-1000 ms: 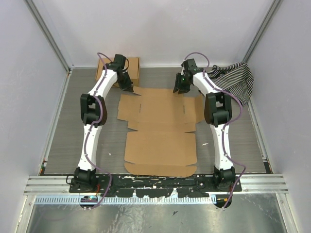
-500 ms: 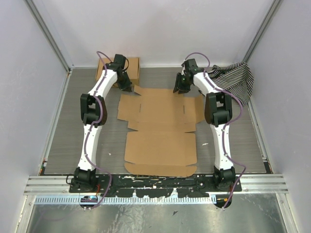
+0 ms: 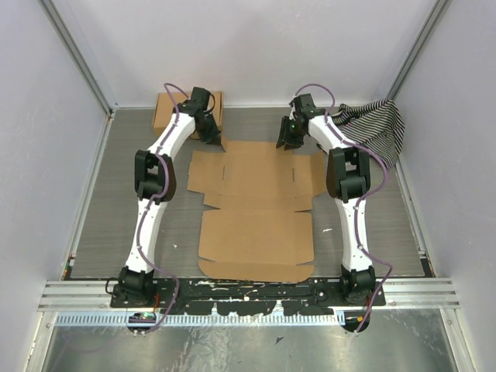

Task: Fold the paper box

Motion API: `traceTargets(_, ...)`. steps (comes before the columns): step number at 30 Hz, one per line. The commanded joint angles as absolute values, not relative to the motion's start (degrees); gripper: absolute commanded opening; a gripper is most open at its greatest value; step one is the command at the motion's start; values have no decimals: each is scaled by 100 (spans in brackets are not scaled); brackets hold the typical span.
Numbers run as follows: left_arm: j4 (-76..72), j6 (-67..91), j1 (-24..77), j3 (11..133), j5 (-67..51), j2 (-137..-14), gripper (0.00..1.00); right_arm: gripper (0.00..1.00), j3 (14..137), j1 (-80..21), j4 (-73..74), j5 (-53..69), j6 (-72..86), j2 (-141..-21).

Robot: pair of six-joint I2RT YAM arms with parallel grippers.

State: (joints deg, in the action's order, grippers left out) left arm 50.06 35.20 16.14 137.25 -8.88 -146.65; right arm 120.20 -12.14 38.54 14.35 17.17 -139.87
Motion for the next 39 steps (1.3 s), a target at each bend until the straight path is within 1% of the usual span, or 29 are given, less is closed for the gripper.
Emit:
traceTargets(1,4617,3646,1776,13812,-1199,-14729,14,42,11870,-1219,3973,1415,1734,-14177)
traceTargets(11,4429,3866,1918,13711,-1415,-15026,19,42,11870,-1213,4005,1400,1733,-14177)
traceTargets(17,4636,3840,1916,13622,-1443,-15269,19,42,11816,-1216,4042,1368,1723,-14109)
traceTargets(21,4805,3693,1889,13639,-1433,-15078,21,42,11794,-1220,4064,1322,1731,-14039)
traceTargets(25,4933,3581,1735,13694,-1469,-14572,27,43,11889,-1176,4062,1328,1831,-13799)
traceTargets(27,4962,3548,1614,13719,-1497,-14261,31,46,11993,-1123,4048,1340,1910,-13583)
traceTargets(30,5086,3445,1419,13692,-1544,-13754,37,54,12027,-1009,3916,1371,2074,-13079)
traceTargets(32,5231,3341,1305,13604,-1608,-13367,40,68,11984,-935,3859,1334,2157,-12570)
traceTargets(34,5435,3188,1190,13424,-1746,-13021,42,77,11846,-862,3891,1296,2192,-12109)
traceTargets(36,5715,2922,1133,13113,-1787,-12621,44,83,11473,-794,3978,1259,2206,-11604)
traceTargets(39,5938,2502,1110,12132,-1731,-11934,45,83,10472,-773,4176,1229,2165,-10774)
